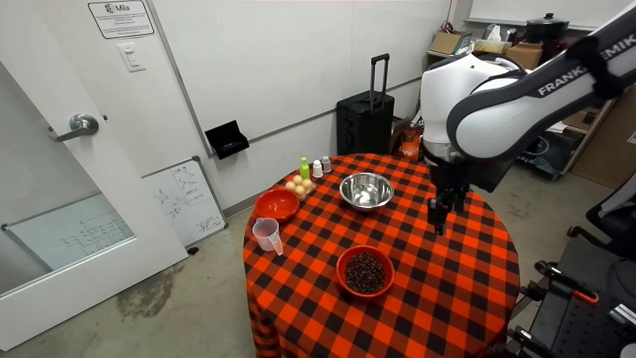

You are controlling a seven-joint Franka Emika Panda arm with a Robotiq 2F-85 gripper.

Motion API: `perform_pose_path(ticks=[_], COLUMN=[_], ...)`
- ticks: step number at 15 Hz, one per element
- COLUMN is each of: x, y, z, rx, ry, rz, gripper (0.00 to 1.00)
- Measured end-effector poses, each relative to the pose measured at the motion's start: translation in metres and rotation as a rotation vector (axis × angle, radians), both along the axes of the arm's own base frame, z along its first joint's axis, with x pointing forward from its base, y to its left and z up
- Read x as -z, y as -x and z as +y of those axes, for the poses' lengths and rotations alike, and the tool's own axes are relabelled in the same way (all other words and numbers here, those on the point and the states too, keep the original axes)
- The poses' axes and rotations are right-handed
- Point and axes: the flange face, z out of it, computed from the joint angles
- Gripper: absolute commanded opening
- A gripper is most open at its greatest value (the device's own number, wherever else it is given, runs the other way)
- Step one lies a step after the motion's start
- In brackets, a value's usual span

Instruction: Pour the things in the red bowl into the silver bowl

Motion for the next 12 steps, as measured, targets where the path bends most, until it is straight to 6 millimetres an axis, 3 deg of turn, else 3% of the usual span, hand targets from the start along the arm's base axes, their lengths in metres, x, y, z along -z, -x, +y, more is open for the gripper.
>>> perform_pose_path(ticks=[5, 12], x=[0.043, 0.114], y=[-0.025, -0.028], z=[0.010, 0.045], rx=[0.251, 0.388], ry=[-0.074, -0.066], rz=[-0.003, -0.089], gripper=[1.00, 1.00])
